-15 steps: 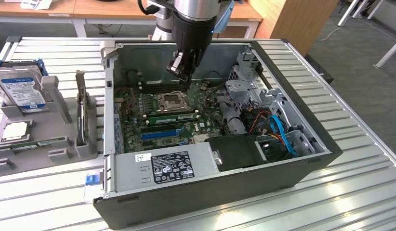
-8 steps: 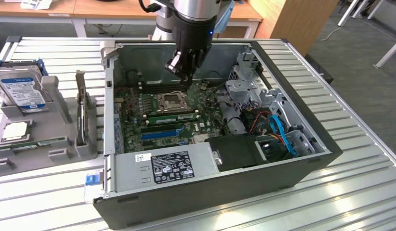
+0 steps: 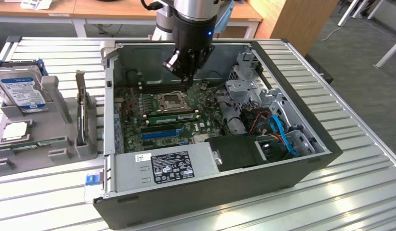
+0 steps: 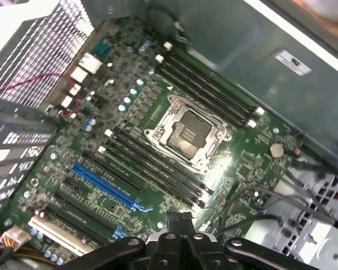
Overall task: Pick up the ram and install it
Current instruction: 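Press down the ram until it locks into place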
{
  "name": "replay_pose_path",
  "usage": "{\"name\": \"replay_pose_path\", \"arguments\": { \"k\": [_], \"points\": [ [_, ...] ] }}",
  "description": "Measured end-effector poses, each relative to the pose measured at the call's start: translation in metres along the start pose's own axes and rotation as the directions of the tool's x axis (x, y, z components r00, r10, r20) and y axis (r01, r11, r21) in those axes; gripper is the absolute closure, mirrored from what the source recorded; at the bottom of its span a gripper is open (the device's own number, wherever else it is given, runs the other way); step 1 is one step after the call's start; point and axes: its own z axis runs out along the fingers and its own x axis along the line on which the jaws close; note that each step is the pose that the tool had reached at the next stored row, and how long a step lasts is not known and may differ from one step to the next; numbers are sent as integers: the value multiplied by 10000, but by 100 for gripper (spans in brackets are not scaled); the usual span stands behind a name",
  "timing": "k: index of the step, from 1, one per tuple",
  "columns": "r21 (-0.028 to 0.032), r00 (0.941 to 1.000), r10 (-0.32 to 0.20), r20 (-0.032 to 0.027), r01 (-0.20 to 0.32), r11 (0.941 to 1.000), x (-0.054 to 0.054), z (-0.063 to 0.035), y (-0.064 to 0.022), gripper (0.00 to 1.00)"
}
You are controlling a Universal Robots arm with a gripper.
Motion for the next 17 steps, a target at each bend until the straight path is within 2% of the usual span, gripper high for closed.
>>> {"name": "replay_pose_path", "arguments": {
  "k": [3,8,9,10,14,15,17],
  "points": [
    [4,9994,335,26,-335,9994,0,1,1,90],
    [5,9994,347,23,-347,9994,0,0,1,90],
    [-3,9994,350,8,-350,9994,1,0,1,90],
    [-30,9994,354,-38,-354,9994,1,0,1,90],
    [-193,9988,394,-283,-399,9990,1,0,1,90],
    [-220,9985,439,-330,-447,9988,1,-1,1,90],
    [-239,9975,598,-376,-607,9979,4,-1,3,90]
  ]
}}
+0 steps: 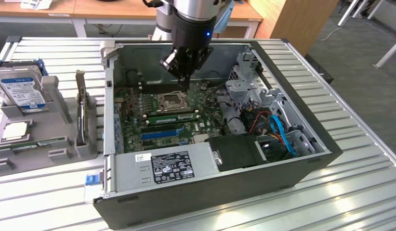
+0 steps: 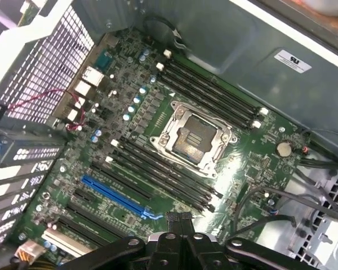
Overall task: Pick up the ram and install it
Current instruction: 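Press down the ram until it locks into place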
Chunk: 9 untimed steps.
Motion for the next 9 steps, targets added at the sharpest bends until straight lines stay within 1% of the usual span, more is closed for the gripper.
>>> {"name": "replay_pose_path", "arguments": {
  "k": [3,5,7,9],
  "points": [
    [-22,9996,278,-45,-278,9996,1,0,0,90],
    [-48,9989,454,-96,-454,9990,0,1,0,90],
    [-89,9980,605,-182,-607,9981,2,1,1,90],
    [-142,9967,748,-301,-752,9971,2,1,1,90]
  ]
}}
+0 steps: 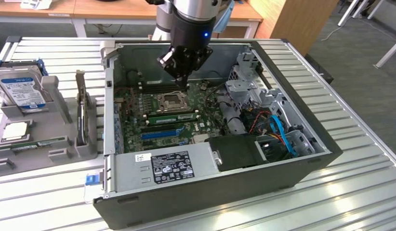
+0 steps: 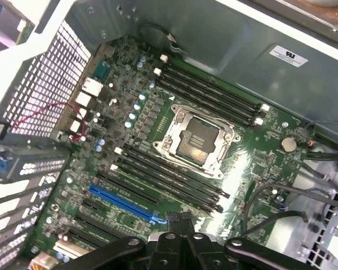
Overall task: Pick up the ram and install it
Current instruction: 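Press down the ram until it locks into place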
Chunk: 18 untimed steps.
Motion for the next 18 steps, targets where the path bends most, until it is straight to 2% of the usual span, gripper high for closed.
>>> {"name": "replay_pose_path", "arguments": {
  "k": [2,5,11,14,18],
  "points": [
    [-41,9998,152,-87,-152,9999,1,-1,0,90],
    [-60,9992,386,-108,-386,9992,2,0,1,90],
    [-60,9990,434,-106,-435,9990,1,0,1,90],
    [-61,9970,771,-77,-771,9970,0,1,1,90],
    [-62,9908,1352,-29,-1352,9908,1,0,1,90]
  ]
}}
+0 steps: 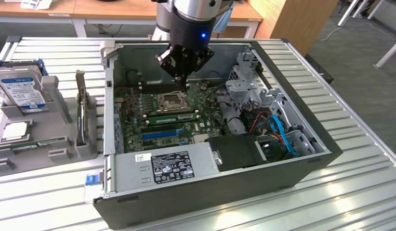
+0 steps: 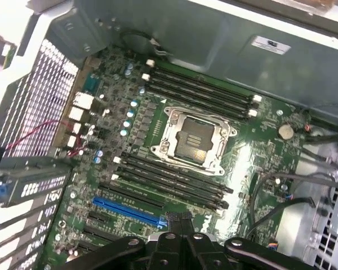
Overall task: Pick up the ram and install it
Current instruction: 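Press down the ram until it locks into place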
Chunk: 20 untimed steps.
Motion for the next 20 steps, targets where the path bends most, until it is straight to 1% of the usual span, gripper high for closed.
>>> {"name": "replay_pose_path", "arguments": {
  "k": [3,5,8,11,12,20],
  "points": [
    [-6,9988,491,44,-491,9988,0,1,0,90],
    [-10,9966,827,73,-827,9966,0,1,0,90],
    [-20,9912,1321,117,-1321,9912,0,2,0,90],
    [-29,9844,1755,154,-1755,9845,0,3,0,90],
    [-30,9836,1796,157,-1796,9837,0,3,0,90],
    [-31,9835,1802,159,-1802,9836,1,3,0,90]
  ]
}}
